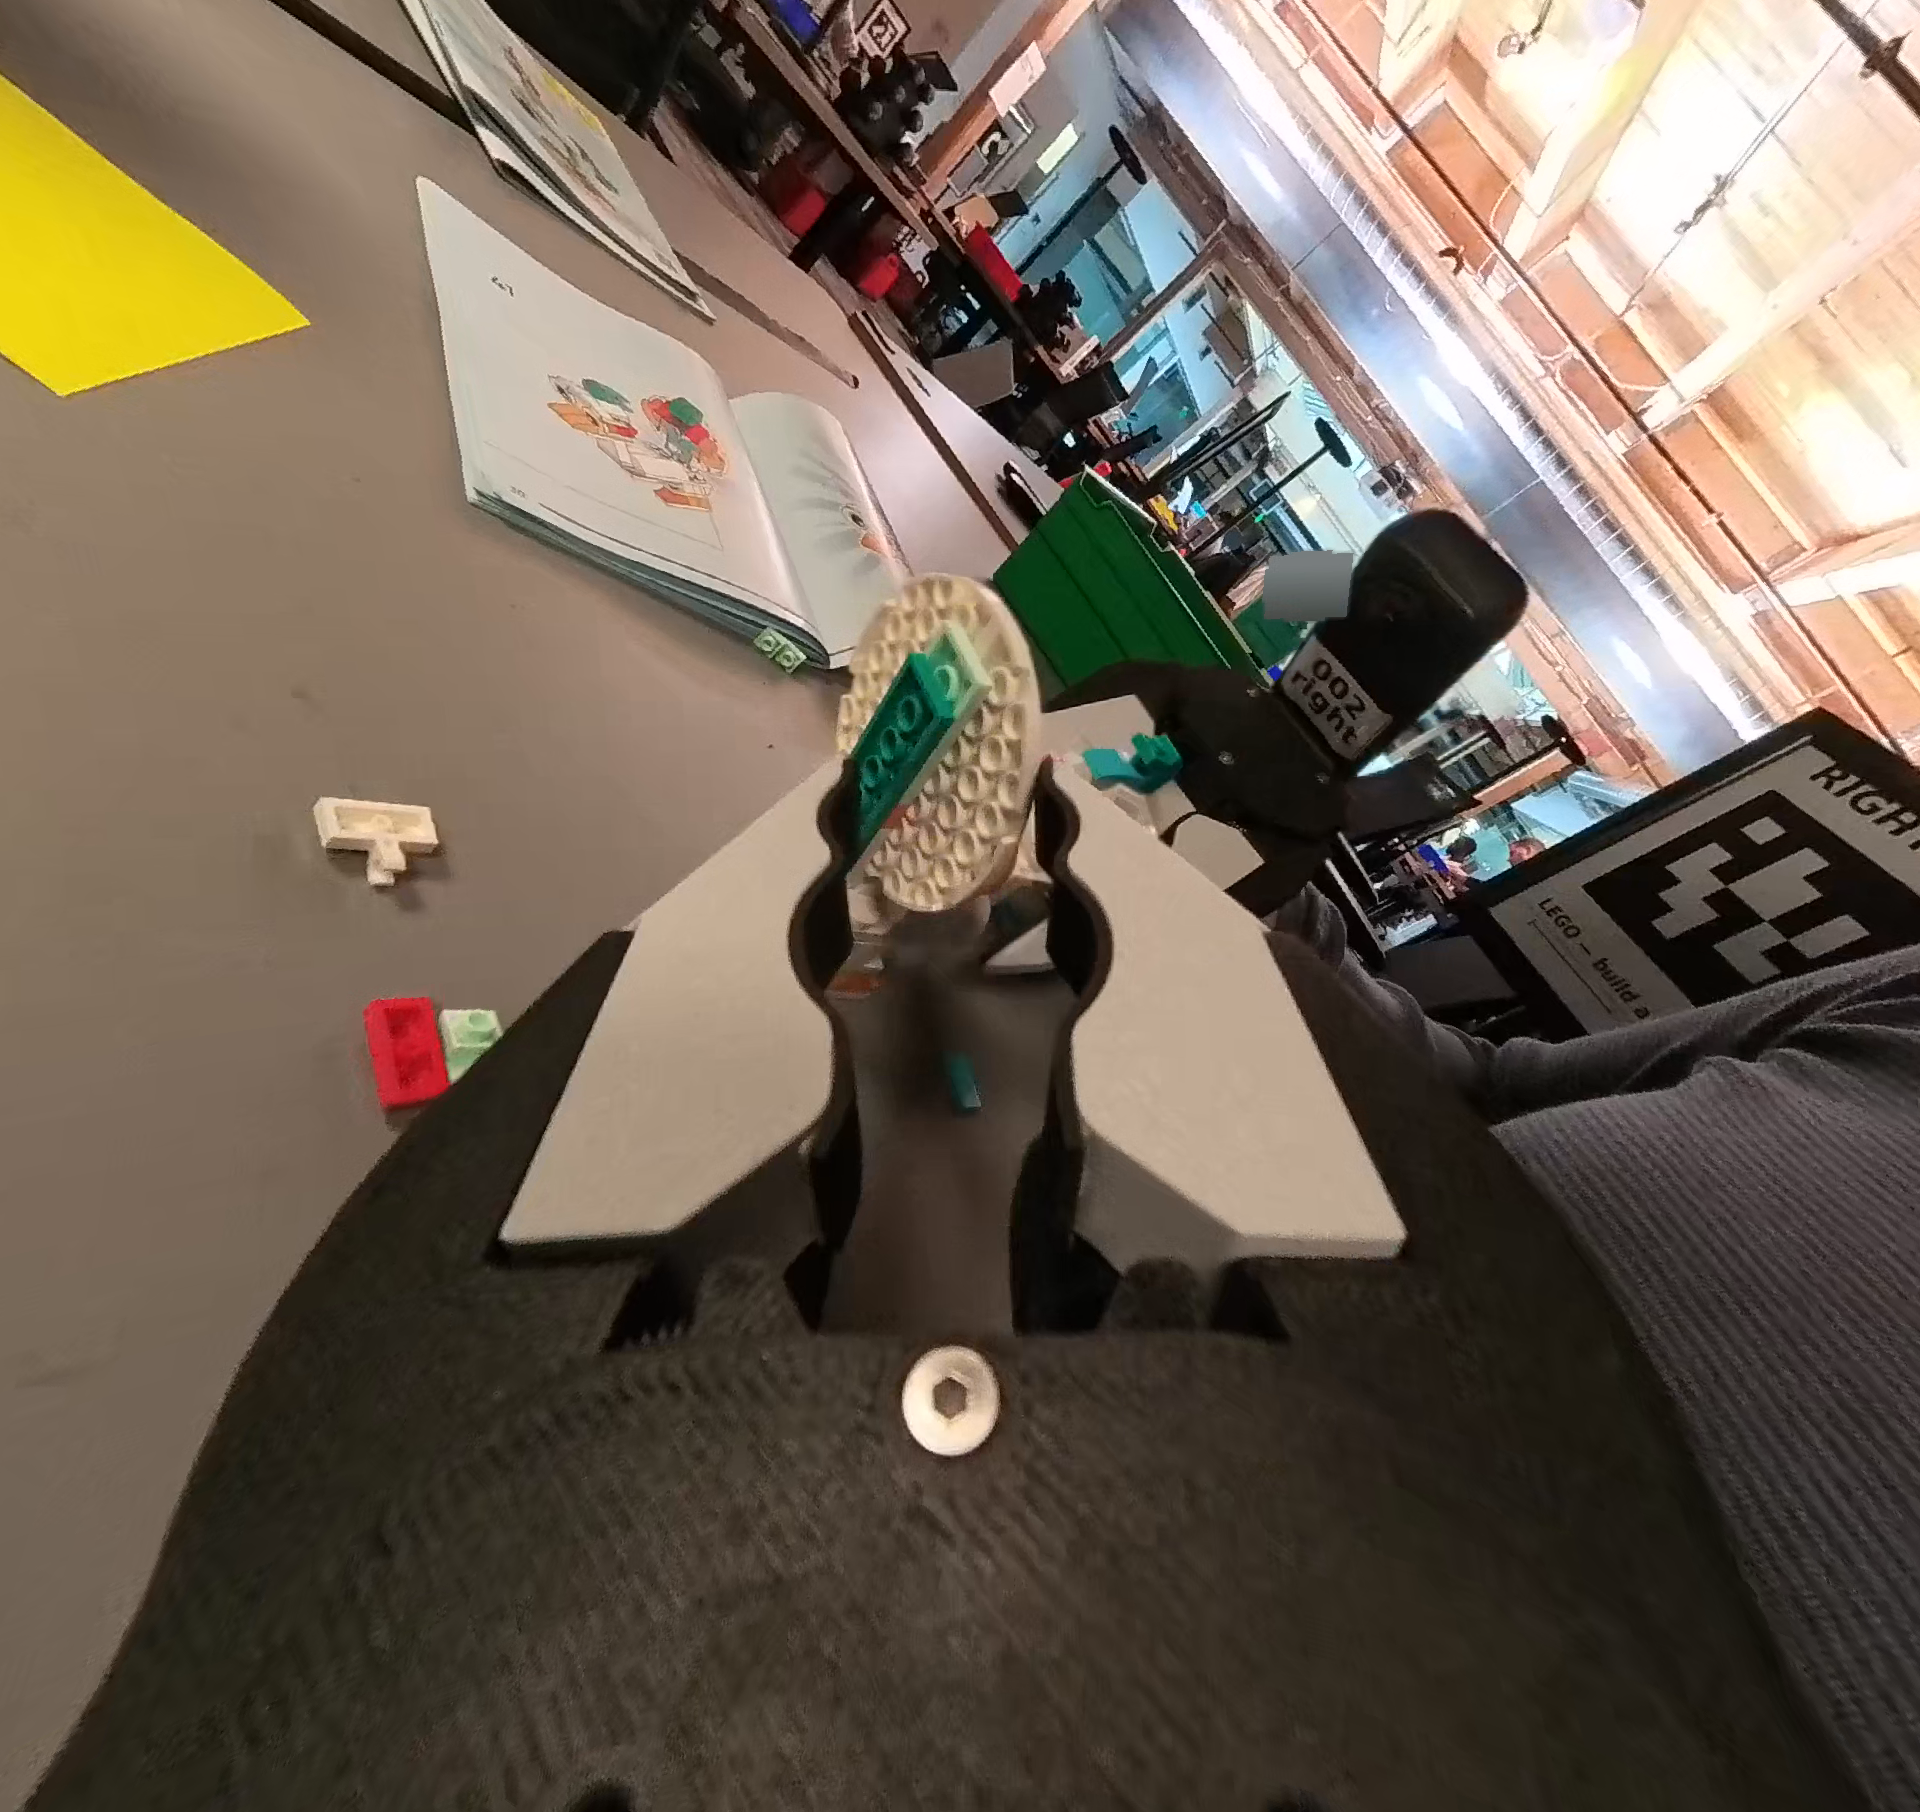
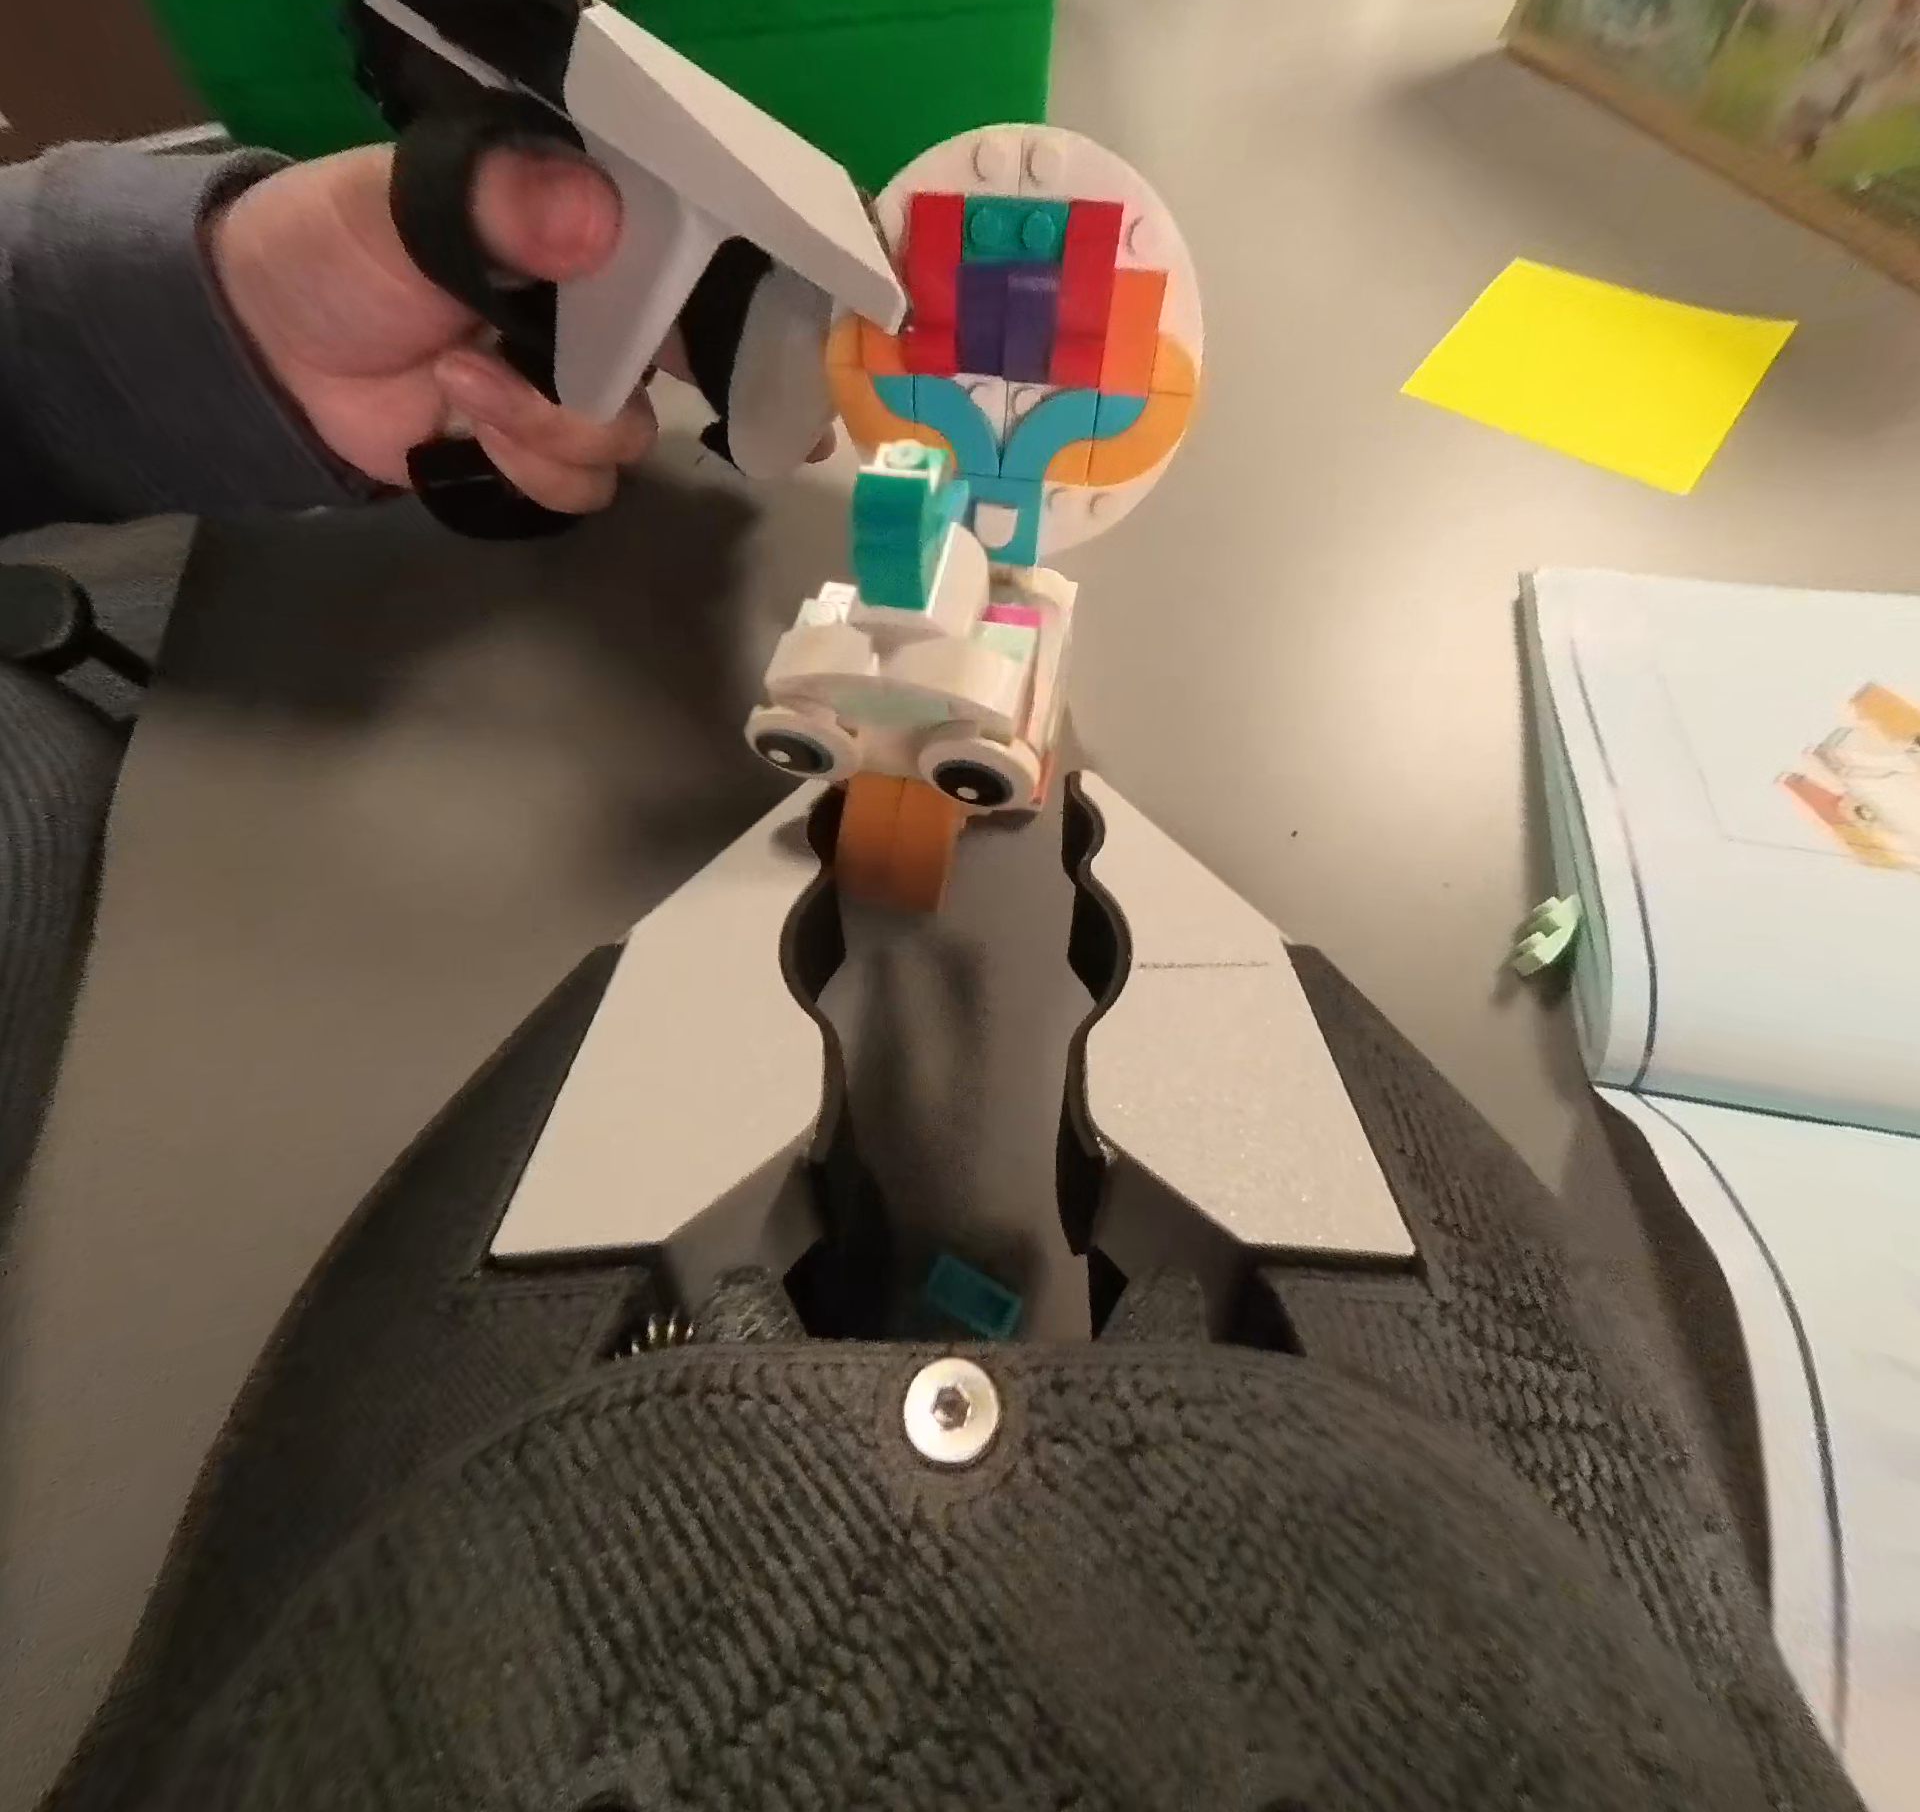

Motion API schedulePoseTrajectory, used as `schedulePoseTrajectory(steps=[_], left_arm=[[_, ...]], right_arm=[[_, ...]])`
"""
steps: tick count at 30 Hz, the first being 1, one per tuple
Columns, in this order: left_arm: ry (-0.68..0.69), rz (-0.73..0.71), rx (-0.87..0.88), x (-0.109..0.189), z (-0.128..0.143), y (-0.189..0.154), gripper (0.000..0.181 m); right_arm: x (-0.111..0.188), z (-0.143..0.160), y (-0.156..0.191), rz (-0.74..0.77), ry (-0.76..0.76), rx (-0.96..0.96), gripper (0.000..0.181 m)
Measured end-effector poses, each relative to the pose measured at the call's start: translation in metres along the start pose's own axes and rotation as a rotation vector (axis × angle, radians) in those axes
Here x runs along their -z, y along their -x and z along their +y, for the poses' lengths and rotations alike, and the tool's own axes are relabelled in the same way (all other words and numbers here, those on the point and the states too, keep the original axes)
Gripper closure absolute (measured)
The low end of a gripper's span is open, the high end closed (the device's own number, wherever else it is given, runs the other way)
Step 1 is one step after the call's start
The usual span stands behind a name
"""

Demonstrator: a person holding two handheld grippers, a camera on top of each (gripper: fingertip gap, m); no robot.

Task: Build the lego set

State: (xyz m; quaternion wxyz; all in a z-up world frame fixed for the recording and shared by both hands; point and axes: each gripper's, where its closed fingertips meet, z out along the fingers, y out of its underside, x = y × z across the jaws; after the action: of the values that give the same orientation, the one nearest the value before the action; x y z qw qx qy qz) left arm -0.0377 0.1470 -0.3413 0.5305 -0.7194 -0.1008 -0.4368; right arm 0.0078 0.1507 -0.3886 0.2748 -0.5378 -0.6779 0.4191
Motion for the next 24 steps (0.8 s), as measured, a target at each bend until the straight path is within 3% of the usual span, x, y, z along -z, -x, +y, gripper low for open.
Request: schedulePoseTrajectory(steps=[4,8,15,20,24], left_arm=[[-0.010,-0.011,0.002,0.002,-0.001,0.000,0.146],[-0.037,-0.050,-0.025,0.012,-0.004,-0.001,0.135],[-0.001,-0.164,-0.272,0.038,0.007,-0.037,0.124],[0.106,-0.271,-0.408,0.037,0.030,-0.057,0.129],[0.188,-0.419,-0.519,0.030,0.057,-0.049,0.162]], right_arm=[[0.002,-0.002,0.002,-0.003,-0.009,-0.017,0.138],[0.014,0.001,0.003,0.023,-0.009,-0.058,0.119],[0.074,-0.016,0.010,0.216,-0.054,-0.092,0.106],[0.077,-0.010,0.029,0.325,0.084,-0.076,0.135],[0.055,0.007,0.038,0.423,0.145,-0.086,0.165]])
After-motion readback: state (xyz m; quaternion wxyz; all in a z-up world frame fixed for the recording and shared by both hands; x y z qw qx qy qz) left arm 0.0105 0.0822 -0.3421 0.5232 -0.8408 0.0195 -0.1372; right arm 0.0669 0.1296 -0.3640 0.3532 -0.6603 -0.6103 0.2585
